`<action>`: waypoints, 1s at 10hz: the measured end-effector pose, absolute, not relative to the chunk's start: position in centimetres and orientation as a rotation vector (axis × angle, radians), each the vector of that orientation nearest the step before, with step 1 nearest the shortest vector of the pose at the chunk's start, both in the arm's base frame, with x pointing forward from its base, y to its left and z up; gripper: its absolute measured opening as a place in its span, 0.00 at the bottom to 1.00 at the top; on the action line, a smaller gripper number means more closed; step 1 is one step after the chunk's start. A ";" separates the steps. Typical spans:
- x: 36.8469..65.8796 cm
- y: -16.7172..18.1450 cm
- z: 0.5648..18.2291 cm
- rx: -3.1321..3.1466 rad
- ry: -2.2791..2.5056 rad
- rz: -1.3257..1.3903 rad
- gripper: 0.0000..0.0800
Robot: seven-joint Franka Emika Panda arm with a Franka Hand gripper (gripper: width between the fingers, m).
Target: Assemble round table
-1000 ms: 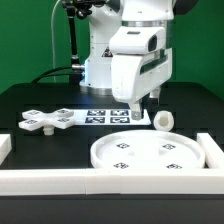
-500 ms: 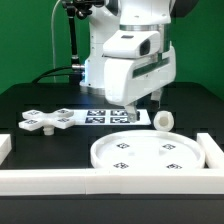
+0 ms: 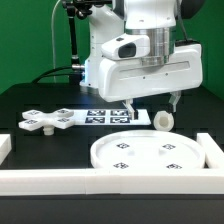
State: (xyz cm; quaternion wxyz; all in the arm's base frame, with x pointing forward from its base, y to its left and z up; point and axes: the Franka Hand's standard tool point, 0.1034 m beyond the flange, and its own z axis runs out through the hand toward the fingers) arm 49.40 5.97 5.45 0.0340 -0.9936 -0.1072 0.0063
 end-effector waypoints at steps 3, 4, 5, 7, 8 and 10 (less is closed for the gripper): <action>49.3 6.2 5.4 -3.055 -0.022 0.033 0.81; 48.9 6.2 5.2 -3.033 0.186 0.053 0.81; 48.5 6.2 5.0 -3.018 0.309 0.072 0.81; 47.9 6.9 4.5 -3.009 0.383 0.082 0.81; 48.0 6.8 4.6 -3.010 0.365 0.100 0.81; 47.9 7.0 4.5 -3.010 0.362 0.104 0.81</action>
Offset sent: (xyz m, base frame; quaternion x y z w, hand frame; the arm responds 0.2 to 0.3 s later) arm -0.0219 -0.0048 -0.0041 0.0314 -0.0337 0.3207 0.9461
